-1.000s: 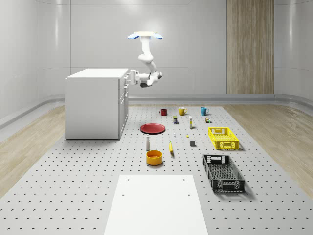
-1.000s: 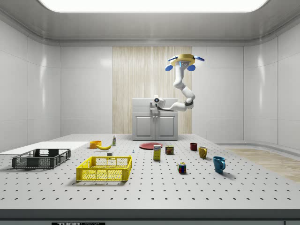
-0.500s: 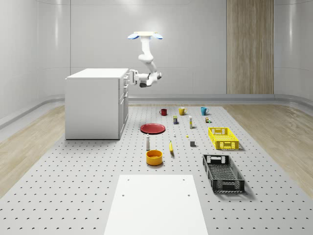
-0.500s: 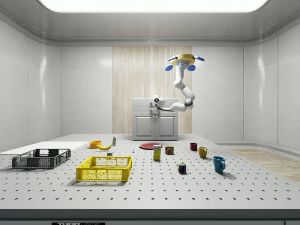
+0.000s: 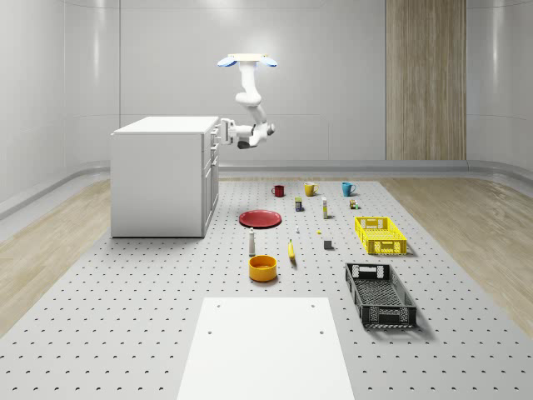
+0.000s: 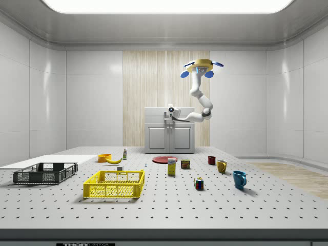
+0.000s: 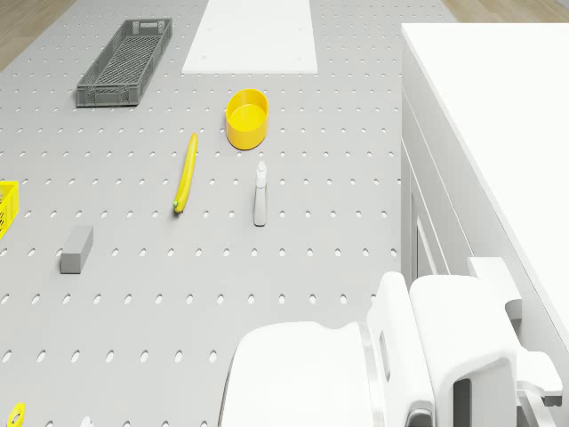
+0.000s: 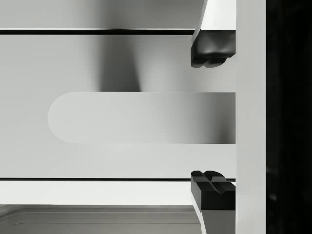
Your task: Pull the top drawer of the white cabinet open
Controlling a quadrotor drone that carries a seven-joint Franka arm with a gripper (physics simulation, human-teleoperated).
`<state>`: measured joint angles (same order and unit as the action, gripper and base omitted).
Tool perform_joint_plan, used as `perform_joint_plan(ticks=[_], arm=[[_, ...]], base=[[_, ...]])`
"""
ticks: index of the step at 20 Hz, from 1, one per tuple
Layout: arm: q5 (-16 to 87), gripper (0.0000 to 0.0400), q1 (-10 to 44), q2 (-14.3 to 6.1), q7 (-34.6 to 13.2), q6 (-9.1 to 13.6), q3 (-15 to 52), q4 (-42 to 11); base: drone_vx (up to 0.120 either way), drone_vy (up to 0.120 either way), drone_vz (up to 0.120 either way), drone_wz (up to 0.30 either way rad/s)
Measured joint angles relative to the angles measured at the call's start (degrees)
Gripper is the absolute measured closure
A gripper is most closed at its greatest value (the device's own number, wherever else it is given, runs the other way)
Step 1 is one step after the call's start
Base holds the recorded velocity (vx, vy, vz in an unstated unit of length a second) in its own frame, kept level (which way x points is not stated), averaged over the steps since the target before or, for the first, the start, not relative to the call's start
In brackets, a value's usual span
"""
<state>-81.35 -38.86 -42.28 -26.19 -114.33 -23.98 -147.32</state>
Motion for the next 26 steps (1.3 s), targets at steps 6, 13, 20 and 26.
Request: perform_joint_plan(ticks=[6, 13, 20, 26], arm=[[-0.3, 0.0226, 0.9, 0.3, 0.1, 0.6, 0.6, 0.0], [-0.7, 0.0278, 1.9, 0.6, 0.2, 1.2, 1.3, 0.0], [3.5, 0.021, 1.3, -1.1, -3.5, 0.3, 0.8, 0.7], [1.8, 0.0271, 1.7, -0.4, -1.8, 1.2, 0.4, 0.3]], base=[[0.0, 0.0, 0.0, 0.0], [0.0, 0.0, 0.0, 0.0], [0.0, 0.0, 0.0, 0.0], [0.0, 0.0, 0.0, 0.0]])
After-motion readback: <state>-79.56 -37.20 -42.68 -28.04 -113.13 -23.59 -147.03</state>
